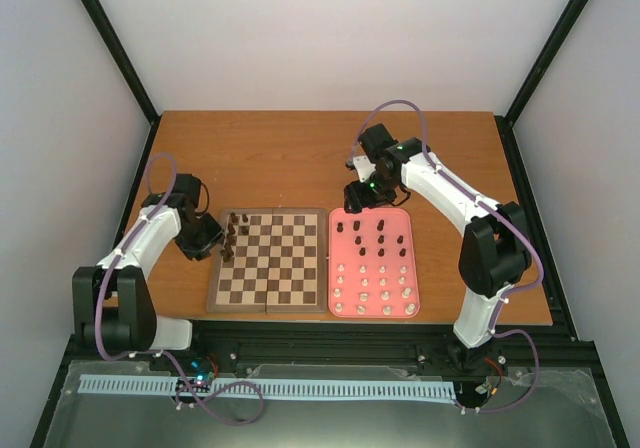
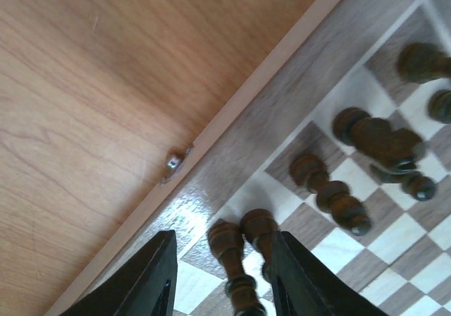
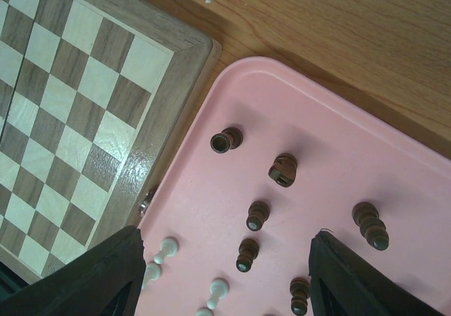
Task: Set up the chess pieces on the board
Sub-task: Place the chess piece on the chessboard.
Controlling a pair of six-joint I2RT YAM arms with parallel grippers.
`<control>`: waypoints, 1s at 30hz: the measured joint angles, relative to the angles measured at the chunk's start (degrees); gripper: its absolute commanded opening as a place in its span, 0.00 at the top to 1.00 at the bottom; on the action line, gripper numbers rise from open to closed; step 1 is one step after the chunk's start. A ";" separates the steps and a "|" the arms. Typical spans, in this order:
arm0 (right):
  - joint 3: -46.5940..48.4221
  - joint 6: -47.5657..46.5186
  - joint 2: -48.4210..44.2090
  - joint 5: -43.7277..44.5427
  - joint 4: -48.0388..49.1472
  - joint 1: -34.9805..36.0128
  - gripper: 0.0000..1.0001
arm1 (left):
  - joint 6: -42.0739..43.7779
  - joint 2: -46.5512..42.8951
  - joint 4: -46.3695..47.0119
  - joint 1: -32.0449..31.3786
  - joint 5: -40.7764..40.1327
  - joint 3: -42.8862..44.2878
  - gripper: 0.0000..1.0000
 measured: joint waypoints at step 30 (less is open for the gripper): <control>-0.63 0.00 0.00 -0.96 0.42 0.00 0.37 | 0.11 1.62 1.33 0.59 0.96 -6.10 0.57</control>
